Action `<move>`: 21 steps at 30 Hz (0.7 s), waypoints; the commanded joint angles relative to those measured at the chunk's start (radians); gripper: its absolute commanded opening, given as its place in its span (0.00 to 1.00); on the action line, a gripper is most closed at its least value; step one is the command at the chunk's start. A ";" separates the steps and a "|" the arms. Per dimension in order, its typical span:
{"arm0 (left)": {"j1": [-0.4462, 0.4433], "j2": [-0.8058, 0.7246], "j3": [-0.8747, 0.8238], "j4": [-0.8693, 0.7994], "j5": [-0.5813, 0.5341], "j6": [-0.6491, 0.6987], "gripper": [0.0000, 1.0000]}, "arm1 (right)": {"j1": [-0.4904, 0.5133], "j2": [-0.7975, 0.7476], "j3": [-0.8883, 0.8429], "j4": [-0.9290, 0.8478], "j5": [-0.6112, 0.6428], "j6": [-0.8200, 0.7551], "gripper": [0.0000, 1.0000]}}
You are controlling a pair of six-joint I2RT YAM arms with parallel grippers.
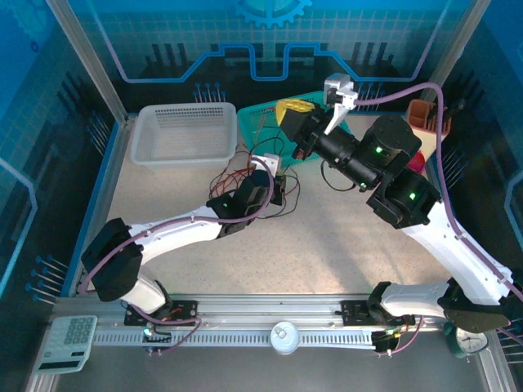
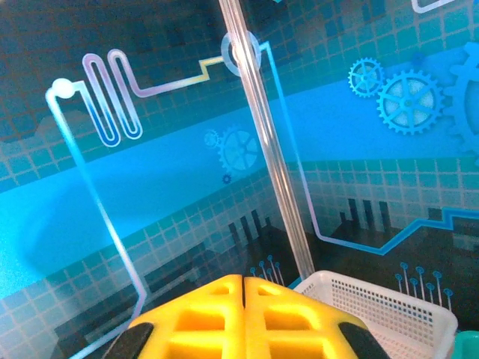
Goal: Untangle the cables
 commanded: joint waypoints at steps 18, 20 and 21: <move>0.005 -0.504 -0.153 -0.089 0.664 -0.125 0.00 | -0.533 0.156 -0.035 -0.006 -0.052 0.160 0.00; 0.008 -0.563 -0.164 -0.098 0.641 -0.135 0.00 | -0.571 0.150 -0.064 -0.001 -0.049 0.169 0.00; 0.011 -0.587 -0.169 -0.099 0.629 -0.139 0.00 | -0.582 0.146 -0.076 -0.004 -0.044 0.170 0.00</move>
